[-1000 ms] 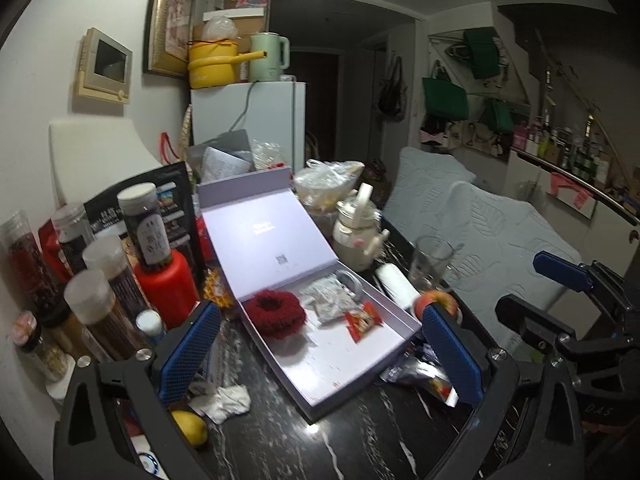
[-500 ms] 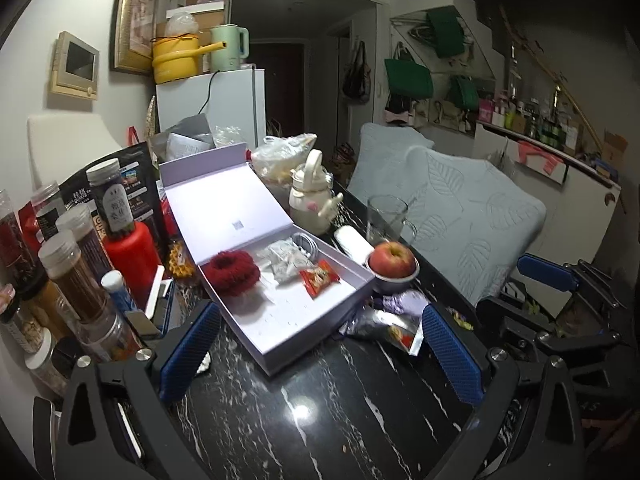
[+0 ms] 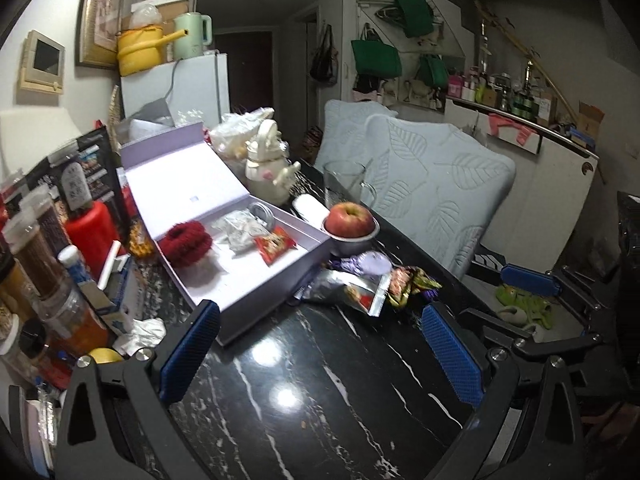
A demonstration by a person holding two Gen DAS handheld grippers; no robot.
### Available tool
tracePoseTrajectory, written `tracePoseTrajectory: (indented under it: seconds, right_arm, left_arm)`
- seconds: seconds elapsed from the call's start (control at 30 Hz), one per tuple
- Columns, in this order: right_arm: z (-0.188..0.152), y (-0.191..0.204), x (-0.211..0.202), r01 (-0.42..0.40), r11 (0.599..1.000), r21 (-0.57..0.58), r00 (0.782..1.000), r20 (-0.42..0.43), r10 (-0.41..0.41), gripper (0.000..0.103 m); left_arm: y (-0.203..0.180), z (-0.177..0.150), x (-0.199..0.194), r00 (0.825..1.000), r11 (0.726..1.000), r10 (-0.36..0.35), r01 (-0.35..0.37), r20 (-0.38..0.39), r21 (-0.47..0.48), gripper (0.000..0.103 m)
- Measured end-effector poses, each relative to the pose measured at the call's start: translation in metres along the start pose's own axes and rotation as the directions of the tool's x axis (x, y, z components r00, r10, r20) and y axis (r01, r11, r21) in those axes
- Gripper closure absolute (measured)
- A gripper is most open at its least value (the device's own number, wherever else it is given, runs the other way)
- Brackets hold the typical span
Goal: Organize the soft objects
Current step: 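Withdraw both tools from the box back toward the remaining snacks, then grasp the silver foil packet with left gripper while right gripper approaches the green-gold bag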
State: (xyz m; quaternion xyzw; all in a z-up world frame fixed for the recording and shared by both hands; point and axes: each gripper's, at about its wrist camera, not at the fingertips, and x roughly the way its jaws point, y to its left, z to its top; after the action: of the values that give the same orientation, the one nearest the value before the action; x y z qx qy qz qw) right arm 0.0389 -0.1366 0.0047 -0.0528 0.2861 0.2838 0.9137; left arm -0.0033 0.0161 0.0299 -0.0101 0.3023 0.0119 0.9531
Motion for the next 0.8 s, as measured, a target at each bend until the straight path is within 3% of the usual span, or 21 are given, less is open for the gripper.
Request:
tracePoseTrajectory:
  seconds: [0.4,0.8]
  right_arm:
    - [-0.03,-0.034,0.031,0.0,0.997,0.078,0.998,-0.065,0.005,0.023]
    - [-0.041,-0.06,0.069,0.003,0.994,0.108,0.993,-0.119,0.01,0.023]
  left_arm:
    - [0.0,-0.024,0.046,0.991,0.995,-0.087,0.081,-0.103,-0.061,0.0]
    - [0.005,-0.017,0.105,0.985,0.992,-0.047,0.027,-0.166,-0.119,0.0]
